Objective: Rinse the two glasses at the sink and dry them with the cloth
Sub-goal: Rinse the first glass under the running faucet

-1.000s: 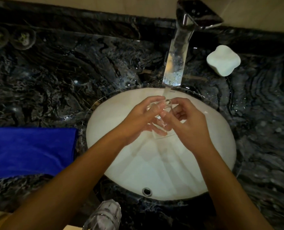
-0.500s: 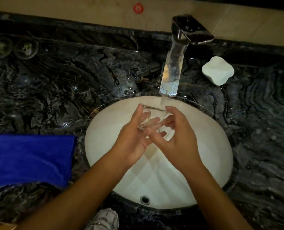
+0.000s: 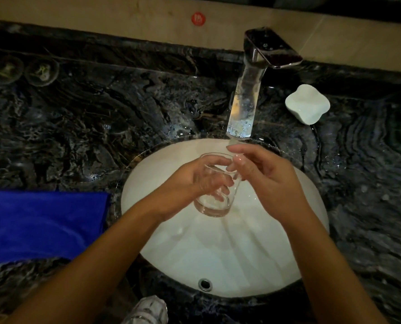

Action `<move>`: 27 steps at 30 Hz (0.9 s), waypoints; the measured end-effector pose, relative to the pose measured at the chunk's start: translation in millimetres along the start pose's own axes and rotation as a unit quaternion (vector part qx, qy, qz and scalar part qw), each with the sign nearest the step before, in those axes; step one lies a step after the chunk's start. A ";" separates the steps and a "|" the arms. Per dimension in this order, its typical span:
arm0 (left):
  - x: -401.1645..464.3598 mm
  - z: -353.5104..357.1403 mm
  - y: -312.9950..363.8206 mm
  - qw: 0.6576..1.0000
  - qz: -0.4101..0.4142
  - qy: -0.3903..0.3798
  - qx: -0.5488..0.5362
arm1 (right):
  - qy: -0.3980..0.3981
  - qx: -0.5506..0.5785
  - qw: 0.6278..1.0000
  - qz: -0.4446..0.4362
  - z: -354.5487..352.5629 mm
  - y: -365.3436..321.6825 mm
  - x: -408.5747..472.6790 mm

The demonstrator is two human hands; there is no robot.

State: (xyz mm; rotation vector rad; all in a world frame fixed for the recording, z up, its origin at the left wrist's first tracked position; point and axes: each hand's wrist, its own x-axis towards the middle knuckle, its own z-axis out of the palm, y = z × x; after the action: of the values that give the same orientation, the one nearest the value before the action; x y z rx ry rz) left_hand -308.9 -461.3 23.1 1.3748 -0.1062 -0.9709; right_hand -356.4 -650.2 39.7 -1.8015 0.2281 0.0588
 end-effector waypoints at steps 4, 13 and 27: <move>-1.5 0.8 -8.3 0.999 0.013 0.048 0.003 | 0.179 -0.099 0.972 -0.113 -11.2 -18.5 1.5; -8.1 2.2 -12.1 0.983 0.037 0.147 0.099 | 0.123 -0.295 0.929 -0.189 -29.8 -42.0 40.1; -15.6 -15.6 -23.3 0.963 0.060 0.239 0.109 | 0.123 -0.308 0.926 -0.177 -25.7 -9.8 25.3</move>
State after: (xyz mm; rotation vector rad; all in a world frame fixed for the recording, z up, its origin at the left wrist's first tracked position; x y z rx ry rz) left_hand -321.5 -436.9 6.5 1.7516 0.0699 -0.5154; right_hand -331.9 -676.0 51.3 -2.4558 0.0557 -0.3972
